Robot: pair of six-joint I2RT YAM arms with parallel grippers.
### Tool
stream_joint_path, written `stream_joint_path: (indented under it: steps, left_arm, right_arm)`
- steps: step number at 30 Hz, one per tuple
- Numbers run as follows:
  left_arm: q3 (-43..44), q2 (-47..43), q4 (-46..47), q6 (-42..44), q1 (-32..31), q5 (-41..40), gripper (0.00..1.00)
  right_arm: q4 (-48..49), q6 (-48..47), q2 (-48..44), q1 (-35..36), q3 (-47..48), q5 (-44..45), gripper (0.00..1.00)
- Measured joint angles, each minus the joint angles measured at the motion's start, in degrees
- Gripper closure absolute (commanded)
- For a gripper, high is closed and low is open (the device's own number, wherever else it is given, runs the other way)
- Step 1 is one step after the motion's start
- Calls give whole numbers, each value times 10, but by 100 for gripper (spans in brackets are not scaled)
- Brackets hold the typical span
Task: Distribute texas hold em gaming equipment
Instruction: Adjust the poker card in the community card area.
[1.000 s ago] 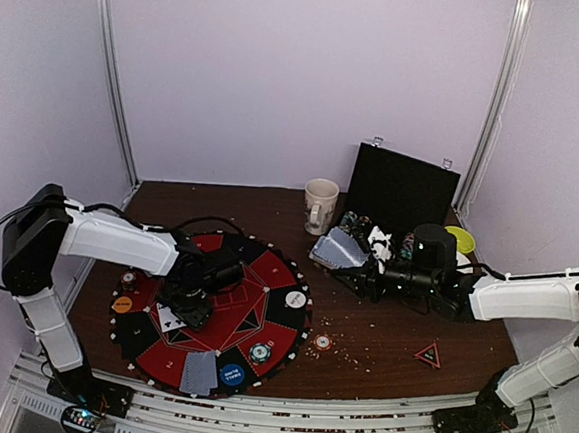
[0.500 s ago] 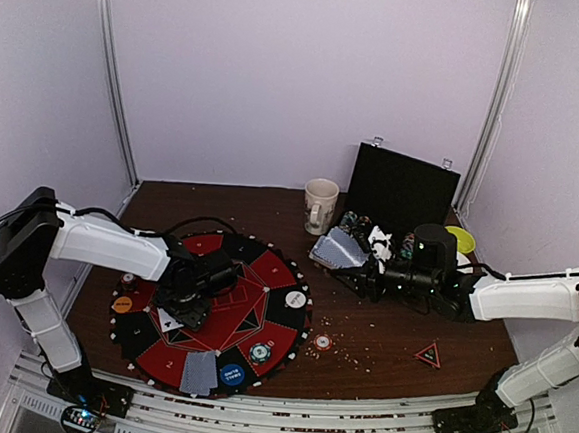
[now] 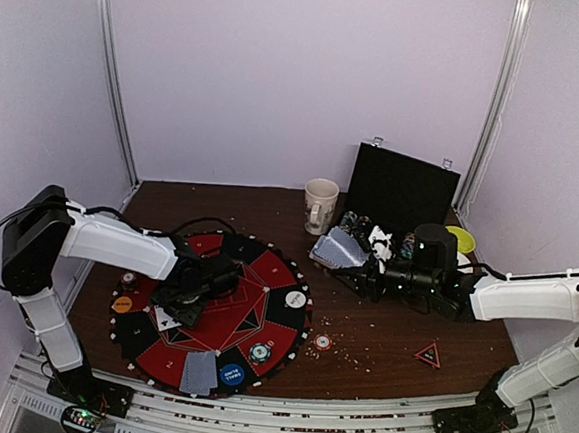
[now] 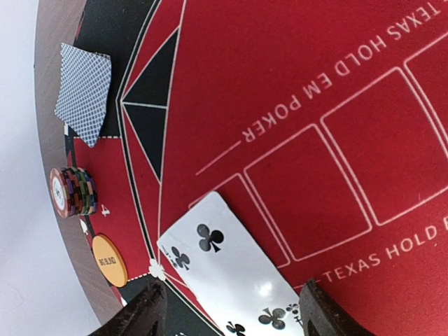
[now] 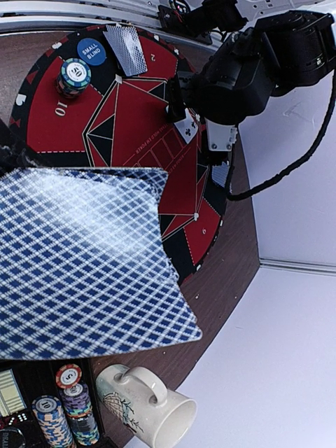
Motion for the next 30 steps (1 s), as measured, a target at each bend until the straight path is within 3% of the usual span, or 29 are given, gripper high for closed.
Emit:
stream_joint_path:
  steps: [19, 30]
  left_arm:
    - [34, 51, -69, -14, -18, -55, 33]
    - [42, 60, -81, -12, -25, -68, 29]
  right_arm:
    - [0, 0, 0, 0, 0, 0, 53]
    - [0, 0, 0, 0, 0, 0, 53]
